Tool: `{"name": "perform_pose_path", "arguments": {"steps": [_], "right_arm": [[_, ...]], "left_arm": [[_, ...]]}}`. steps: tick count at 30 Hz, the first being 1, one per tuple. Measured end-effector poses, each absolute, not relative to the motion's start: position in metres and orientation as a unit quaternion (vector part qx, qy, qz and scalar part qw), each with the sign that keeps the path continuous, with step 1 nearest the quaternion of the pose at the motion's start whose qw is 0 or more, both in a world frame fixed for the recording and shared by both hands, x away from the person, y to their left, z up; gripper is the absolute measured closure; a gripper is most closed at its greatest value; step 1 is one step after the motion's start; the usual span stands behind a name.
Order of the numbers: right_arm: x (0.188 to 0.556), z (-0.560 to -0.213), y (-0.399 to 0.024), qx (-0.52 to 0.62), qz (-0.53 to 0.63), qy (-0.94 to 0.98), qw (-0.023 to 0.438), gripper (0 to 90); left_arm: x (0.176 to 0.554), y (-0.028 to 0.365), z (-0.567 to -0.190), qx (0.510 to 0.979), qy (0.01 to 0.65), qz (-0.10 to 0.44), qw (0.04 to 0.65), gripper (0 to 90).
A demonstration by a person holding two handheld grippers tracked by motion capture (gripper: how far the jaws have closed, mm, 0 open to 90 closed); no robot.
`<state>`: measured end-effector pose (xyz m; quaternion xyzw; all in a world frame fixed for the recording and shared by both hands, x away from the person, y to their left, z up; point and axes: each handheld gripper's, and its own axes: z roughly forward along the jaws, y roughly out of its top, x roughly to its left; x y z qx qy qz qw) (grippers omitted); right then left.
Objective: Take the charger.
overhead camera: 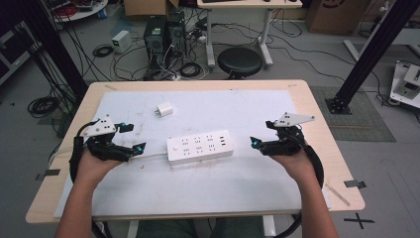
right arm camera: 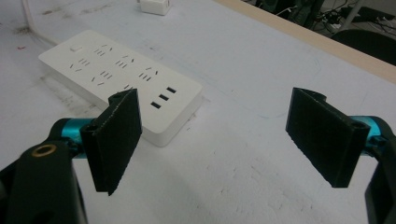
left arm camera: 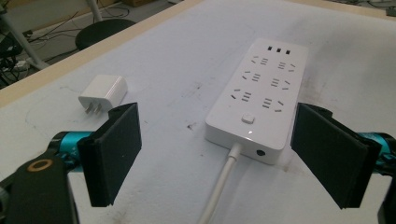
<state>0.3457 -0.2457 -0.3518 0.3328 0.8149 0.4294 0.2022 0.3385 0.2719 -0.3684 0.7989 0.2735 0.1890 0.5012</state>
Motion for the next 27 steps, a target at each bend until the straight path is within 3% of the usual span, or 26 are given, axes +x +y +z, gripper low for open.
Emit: {"name": "perform_pose_path", "arguments": {"steps": [14,21,27], "right_arm": [[0.344,-0.35,-0.254,0.332,0.435,0.811,0.205,18.7],[0.338,-0.35,-0.256,0.332,0.435,0.812,0.205,18.7],[0.335,-0.348,-0.253,0.326,0.433,0.816,0.201,18.7]], "left_arm": [[0.355,0.268,-0.354,0.799,0.274,0.206,0.495,16.3],[0.382,0.266,-0.347,0.785,0.268,0.214,0.517,16.1],[0.412,0.255,-0.346,0.801,0.27,0.201,0.495,16.1]]}}
